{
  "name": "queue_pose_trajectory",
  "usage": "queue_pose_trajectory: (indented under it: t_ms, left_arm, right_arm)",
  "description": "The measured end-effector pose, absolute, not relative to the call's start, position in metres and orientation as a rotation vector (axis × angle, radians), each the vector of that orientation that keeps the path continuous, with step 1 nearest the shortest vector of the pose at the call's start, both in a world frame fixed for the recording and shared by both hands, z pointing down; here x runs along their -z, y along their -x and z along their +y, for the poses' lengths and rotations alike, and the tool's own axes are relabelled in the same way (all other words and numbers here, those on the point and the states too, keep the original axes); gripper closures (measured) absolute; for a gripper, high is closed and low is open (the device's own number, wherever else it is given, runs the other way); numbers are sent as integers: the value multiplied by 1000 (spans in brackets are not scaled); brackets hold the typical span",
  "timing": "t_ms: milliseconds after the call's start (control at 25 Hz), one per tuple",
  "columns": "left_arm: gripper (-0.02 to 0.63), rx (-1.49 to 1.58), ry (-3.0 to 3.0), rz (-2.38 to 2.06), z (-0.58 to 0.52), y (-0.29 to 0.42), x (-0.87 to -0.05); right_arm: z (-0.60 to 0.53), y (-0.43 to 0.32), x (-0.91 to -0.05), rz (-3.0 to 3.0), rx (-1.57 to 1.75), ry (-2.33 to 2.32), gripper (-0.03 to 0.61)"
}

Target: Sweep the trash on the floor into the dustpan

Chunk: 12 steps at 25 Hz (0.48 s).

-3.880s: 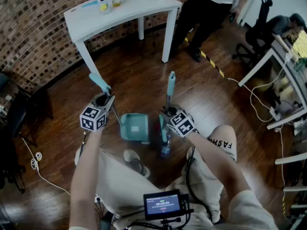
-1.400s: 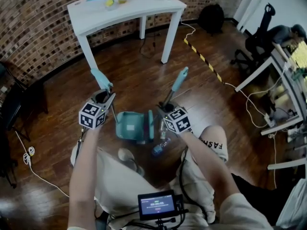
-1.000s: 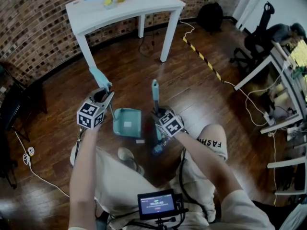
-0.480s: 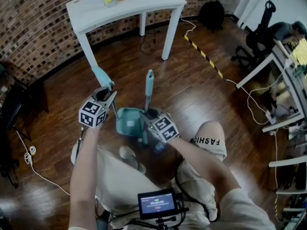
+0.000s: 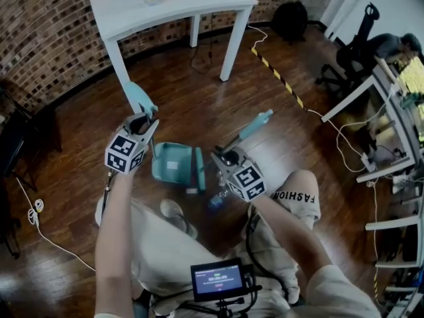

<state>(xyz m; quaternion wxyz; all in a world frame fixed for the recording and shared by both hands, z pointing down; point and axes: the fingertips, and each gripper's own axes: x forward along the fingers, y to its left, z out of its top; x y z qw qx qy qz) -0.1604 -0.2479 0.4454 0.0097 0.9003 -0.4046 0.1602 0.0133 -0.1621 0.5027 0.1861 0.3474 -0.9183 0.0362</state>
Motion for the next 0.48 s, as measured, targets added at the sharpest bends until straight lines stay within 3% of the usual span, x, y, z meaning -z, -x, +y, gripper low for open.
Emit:
queue_pose_trajectory:
  t_ms: [280, 480]
  left_arm:
    - [540, -477, -2818, -1229, -246, 150, -451]
    - [540, -473, -2786, -1211, -238, 143, -452]
  right_arm:
    - [-146, 3, -604, -2467, 78, -867, 495]
    - [-144, 17, -627, -2463, -52, -1212, 491]
